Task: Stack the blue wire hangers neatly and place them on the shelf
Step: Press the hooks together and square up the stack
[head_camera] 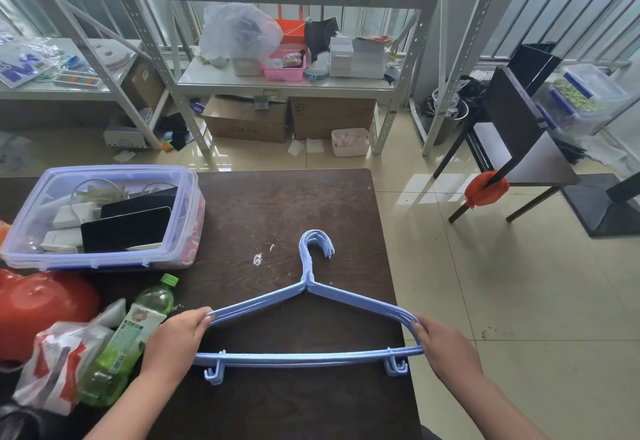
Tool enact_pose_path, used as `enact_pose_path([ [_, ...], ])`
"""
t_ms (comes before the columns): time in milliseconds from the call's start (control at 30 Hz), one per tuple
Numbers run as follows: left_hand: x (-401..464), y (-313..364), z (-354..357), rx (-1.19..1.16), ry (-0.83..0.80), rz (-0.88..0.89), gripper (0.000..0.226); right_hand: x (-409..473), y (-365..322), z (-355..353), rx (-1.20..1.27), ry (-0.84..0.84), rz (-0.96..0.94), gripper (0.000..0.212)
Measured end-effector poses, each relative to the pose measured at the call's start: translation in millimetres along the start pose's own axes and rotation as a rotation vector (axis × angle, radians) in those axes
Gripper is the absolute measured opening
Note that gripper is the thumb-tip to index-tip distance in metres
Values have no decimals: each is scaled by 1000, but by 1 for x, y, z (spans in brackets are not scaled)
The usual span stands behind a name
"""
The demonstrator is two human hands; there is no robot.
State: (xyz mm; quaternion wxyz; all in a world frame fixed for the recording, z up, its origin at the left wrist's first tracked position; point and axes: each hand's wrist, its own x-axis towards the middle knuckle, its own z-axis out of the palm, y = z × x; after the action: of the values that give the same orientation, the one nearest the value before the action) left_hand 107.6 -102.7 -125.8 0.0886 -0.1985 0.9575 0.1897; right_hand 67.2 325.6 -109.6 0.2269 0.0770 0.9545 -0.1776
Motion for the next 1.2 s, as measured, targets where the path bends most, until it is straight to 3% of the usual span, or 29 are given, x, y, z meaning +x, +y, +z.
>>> enact_pose_path([
  [567, -1, 3, -3, -25, -17, -45, 28, -3, -1, -1, -4, 8, 0, 27],
  [900, 1, -3, -6, -67, 14, 17, 26, 0, 1, 0, 26, 80, -2, 36],
  [1133, 6, -4, -3, -22, -71, -30, 31, 3, 1, 7, 67, -16, 66, 16],
  [1200, 9, -2, -4, 37, -119, -51, 23, 8, -1, 8, 130, -71, 138, 12],
])
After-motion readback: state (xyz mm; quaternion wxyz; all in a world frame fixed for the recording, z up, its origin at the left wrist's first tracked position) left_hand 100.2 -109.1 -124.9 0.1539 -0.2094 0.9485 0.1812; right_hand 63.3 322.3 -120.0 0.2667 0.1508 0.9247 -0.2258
